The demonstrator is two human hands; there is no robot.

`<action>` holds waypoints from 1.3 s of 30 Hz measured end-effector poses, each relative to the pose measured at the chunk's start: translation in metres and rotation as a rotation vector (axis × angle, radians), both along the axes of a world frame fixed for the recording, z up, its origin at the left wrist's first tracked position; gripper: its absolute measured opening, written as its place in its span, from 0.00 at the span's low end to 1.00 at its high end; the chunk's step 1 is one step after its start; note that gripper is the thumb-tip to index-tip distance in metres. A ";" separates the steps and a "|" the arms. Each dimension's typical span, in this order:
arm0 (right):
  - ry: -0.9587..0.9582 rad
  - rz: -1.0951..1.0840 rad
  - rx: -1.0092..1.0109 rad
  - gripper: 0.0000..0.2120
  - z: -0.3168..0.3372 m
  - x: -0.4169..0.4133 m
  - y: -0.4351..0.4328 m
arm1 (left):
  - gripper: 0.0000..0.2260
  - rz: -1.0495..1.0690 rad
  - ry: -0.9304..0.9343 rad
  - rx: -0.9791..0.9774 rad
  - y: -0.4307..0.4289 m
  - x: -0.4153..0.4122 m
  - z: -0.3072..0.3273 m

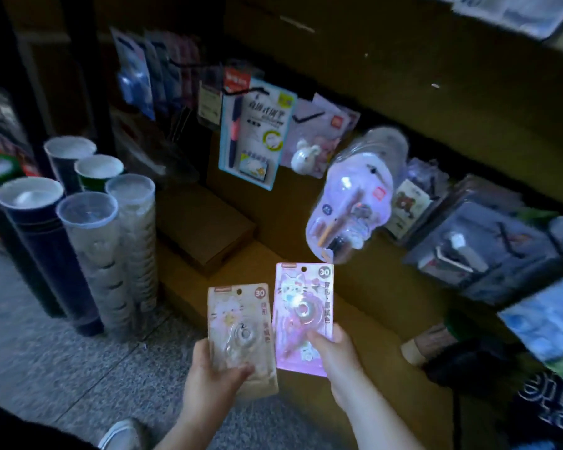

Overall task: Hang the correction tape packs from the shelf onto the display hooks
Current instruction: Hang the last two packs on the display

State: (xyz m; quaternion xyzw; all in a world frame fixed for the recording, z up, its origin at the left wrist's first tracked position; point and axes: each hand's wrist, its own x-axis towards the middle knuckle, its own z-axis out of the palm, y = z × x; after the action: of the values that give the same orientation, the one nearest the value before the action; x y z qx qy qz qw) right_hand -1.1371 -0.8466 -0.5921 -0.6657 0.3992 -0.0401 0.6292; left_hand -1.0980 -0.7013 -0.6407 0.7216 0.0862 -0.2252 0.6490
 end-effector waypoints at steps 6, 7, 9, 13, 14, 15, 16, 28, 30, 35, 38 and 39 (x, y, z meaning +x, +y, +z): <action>-0.179 -0.015 -0.066 0.10 0.069 -0.041 0.015 | 0.22 -0.030 -0.163 -0.125 0.028 -0.025 0.061; -0.204 -0.016 -0.063 0.10 0.079 -0.047 0.018 | 0.22 -0.036 -0.194 -0.139 0.031 -0.028 0.070; -0.264 -0.033 -0.050 0.09 0.100 -0.059 0.024 | 0.20 -0.048 -0.241 -0.192 0.034 -0.033 0.092; -0.393 -0.090 -0.098 0.07 0.141 -0.075 0.023 | 0.14 -0.115 -0.337 -0.281 0.031 -0.042 0.139; -0.419 -0.103 -0.111 0.06 0.151 -0.079 0.021 | 0.14 -0.125 -0.362 -0.291 0.029 -0.044 0.150; -0.445 -0.117 -0.121 0.06 0.160 -0.082 0.019 | 0.14 -0.131 -0.385 -0.298 0.027 -0.046 0.161; -0.466 -0.130 -0.131 0.06 0.170 -0.086 0.017 | 0.15 -0.133 -0.403 -0.306 0.025 -0.048 0.172; -0.661 -0.177 -0.108 0.07 0.249 -0.097 -0.027 | 0.11 -0.209 -0.505 -0.467 -0.040 -0.038 0.259; -0.693 -0.161 -0.152 0.07 0.261 -0.097 -0.032 | 0.09 -0.218 -0.522 -0.508 -0.052 -0.039 0.278; -0.806 -0.198 -0.270 0.08 0.286 -0.100 -0.048 | 0.10 -0.245 -0.565 -0.611 -0.073 -0.048 0.316; -0.812 -0.225 -0.330 0.07 0.296 -0.099 -0.054 | 0.16 -0.339 -0.638 -0.573 -0.082 -0.050 0.328; -0.809 -0.230 -0.343 0.07 0.299 -0.098 -0.055 | 0.17 -0.354 -0.643 -0.560 -0.085 -0.049 0.332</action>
State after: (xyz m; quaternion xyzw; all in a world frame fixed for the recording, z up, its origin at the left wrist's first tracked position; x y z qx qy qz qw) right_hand -1.2347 -0.9020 -0.2935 -0.6423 0.1803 -0.4324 0.6066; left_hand -1.1474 -0.7859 -0.3088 0.5553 -0.3083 -0.1122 0.7642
